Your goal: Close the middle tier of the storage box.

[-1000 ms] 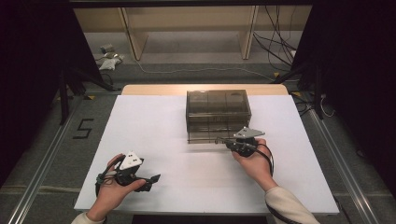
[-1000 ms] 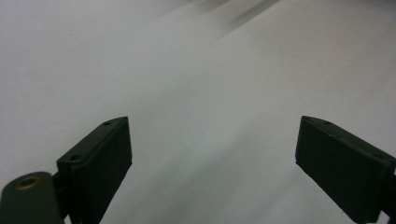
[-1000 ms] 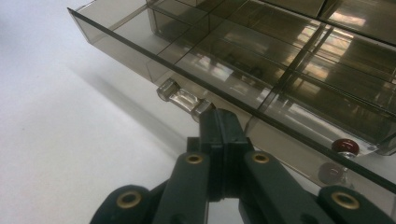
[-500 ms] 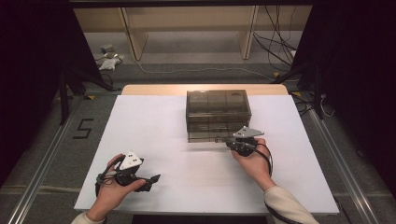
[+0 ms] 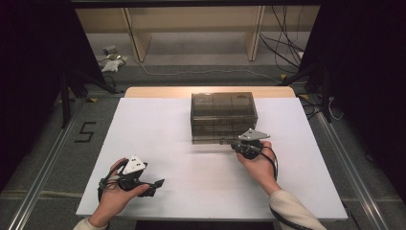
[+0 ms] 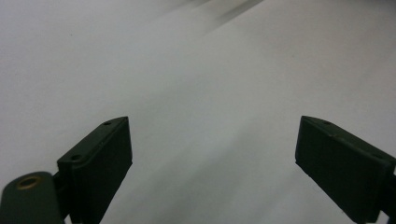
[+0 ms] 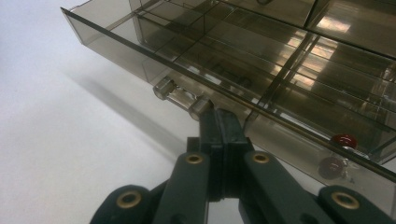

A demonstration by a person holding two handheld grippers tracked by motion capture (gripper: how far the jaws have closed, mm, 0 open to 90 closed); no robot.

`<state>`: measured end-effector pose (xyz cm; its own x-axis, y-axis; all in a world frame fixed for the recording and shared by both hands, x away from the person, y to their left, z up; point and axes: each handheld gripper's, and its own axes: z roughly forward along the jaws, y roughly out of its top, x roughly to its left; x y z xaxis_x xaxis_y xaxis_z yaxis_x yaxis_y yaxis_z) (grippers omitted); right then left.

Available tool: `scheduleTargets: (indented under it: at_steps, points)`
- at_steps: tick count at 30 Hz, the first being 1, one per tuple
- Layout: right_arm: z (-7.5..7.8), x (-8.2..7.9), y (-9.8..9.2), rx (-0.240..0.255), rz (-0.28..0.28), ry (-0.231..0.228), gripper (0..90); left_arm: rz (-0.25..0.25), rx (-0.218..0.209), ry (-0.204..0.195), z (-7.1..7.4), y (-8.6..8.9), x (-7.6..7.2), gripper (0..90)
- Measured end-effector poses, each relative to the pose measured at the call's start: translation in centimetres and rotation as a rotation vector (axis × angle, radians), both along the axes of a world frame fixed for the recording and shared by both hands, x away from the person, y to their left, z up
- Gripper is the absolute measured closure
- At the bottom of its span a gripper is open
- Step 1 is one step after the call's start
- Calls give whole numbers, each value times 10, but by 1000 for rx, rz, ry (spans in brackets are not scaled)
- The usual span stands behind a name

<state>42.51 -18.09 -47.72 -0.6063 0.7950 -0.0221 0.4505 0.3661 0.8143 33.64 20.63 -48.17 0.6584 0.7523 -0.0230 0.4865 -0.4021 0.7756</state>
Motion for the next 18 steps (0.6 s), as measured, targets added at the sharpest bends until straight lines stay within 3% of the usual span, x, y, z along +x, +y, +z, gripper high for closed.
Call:
scheduleTargets:
  at_steps: [18]
  points:
    - [1, 5, 3, 3, -7, -9, 900, -1, 4, 1, 0, 0, 0, 110]
